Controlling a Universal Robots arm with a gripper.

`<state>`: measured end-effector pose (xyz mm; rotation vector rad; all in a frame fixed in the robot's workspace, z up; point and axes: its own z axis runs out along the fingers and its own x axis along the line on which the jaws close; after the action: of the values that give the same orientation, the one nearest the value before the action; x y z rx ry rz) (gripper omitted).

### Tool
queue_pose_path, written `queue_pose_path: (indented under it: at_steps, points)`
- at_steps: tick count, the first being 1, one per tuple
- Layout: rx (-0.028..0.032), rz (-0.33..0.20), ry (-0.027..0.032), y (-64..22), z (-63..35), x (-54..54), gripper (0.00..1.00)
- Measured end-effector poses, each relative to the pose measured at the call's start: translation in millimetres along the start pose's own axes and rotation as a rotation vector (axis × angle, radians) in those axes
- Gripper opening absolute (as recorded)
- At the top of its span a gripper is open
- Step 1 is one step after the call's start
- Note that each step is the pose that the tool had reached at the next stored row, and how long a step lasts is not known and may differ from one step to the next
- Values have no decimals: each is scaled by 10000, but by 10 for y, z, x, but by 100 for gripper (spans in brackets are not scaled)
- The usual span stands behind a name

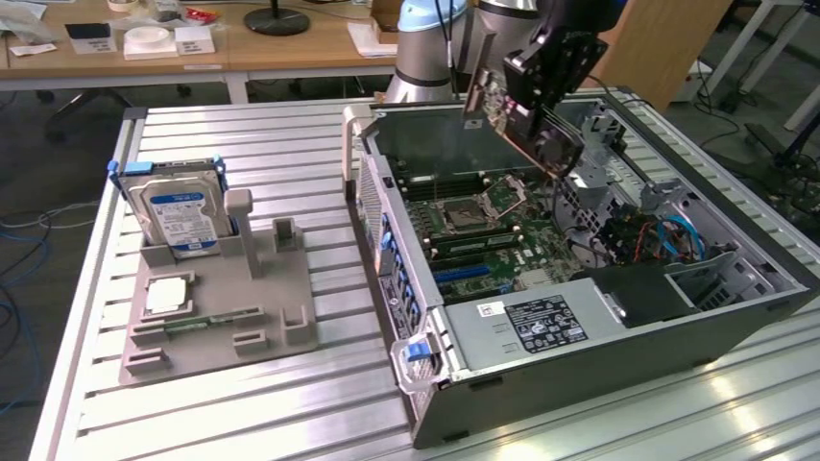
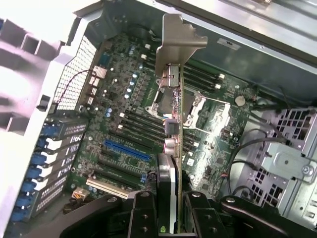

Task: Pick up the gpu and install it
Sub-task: 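Insert the gpu into the slot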

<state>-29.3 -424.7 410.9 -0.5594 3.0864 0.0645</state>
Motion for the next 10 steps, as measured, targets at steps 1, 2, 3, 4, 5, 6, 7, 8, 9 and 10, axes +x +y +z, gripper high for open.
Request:
queue_pose_path:
  at_steps: [1,2,3,4,5,6,7,8,9,10]
  points:
    - [-1,-107,5,0,0,0,27]
    - [-3,-221,9,-1,0,1,27]
    - [-4,-329,13,-1,0,1,27]
    - [-6,-437,17,-2,1,1,27]
    - [-7,-547,21,-2,1,1,27]
    - [-8,-654,26,-3,1,1,27]
    - [-9,-763,31,-3,1,1,27]
    - [-10,-876,36,-3,1,2,27]
    - [-11,-996,40,-4,1,2,27]
    - [-12,-1107,45,-4,1,2,27]
